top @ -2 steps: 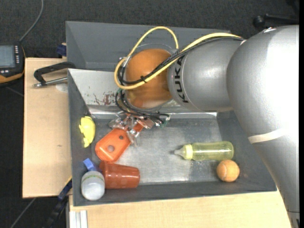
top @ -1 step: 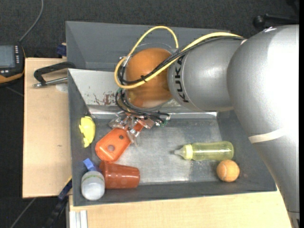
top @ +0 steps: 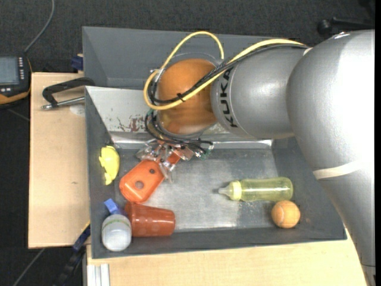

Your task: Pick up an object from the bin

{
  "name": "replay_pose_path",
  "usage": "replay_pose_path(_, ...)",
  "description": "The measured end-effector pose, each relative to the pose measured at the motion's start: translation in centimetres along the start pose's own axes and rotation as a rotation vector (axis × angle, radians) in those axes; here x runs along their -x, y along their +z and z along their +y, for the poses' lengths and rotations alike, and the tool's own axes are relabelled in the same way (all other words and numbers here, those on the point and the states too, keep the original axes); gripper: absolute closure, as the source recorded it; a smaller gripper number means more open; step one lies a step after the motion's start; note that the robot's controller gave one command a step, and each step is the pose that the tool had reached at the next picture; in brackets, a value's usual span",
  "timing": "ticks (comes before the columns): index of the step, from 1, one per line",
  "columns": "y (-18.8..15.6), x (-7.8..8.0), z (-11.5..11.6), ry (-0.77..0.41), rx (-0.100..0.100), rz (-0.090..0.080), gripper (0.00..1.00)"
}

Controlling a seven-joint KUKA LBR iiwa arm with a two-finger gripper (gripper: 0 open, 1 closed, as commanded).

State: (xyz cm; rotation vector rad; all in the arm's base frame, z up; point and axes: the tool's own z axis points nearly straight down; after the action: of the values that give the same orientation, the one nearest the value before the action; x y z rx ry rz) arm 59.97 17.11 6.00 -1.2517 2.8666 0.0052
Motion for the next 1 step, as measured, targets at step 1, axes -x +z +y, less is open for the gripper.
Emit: replay_pose_path(1,-0.99,-0.08,0.11,0.001,0.003,0.003,1.00)
